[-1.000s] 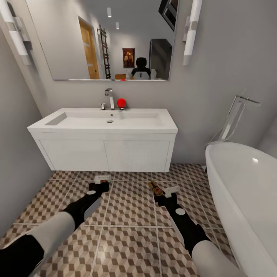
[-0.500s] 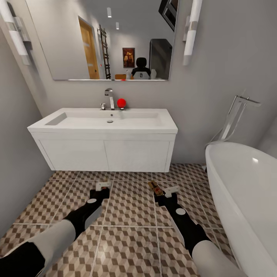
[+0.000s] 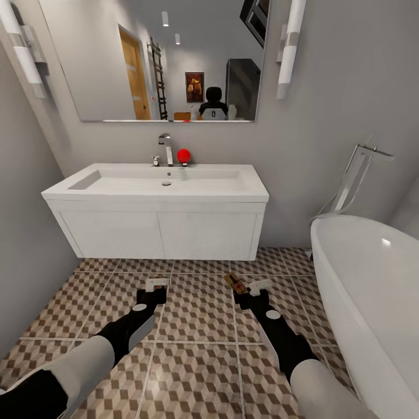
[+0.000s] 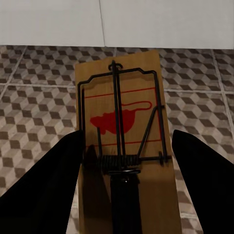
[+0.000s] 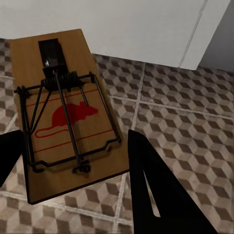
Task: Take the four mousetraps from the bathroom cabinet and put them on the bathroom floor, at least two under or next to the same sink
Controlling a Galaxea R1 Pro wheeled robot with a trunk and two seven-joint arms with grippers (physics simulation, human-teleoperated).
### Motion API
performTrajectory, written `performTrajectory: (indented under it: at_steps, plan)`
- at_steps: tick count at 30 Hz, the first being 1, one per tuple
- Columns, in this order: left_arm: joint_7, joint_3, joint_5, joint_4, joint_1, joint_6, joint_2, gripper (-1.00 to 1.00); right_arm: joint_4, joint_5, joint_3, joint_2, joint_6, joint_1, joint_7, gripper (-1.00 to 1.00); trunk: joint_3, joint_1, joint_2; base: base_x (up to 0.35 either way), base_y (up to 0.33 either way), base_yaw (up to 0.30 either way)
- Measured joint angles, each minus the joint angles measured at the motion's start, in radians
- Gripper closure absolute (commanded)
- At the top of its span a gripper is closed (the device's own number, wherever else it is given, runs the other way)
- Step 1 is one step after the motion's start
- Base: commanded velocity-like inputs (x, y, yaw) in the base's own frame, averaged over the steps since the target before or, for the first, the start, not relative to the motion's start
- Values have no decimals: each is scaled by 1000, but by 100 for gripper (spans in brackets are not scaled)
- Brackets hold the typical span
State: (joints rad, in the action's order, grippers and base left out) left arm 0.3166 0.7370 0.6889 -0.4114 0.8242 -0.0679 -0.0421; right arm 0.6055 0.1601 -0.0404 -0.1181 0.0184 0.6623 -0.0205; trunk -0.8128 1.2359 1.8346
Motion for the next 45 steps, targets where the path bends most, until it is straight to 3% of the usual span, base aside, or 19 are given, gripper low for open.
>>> performTrajectory:
  at_steps: [4, 10, 15, 23, 45]
  plan:
    - [0, 0, 0, 0, 0, 0, 0, 100, -1, -3, 0, -1, 34, 38, -4, 100, 0, 0, 0, 0, 0, 0]
    - [0, 0, 0, 0, 0, 0, 0, 100, 4, -3, -4, -3, -58, 44, -8, 100, 0, 0, 0, 0, 0, 0]
    - [0, 0, 0, 0, 0, 0, 0, 100, 10, -2, -5, -4, -85, 44, -6, 100, 0, 0, 0, 0, 0, 0]
    - [0, 0, 0, 0, 0, 0, 0, 100, 113, -2, -6, -6, -76, 44, -4, 100, -25, 31, 56, 0, 0, 0]
    - [0, 0, 0, -7, 0, 0, 0, 100, 108, -6, -5, -7, -46, 44, -3, 100, -126, 115, 210, 0, 0, 0]
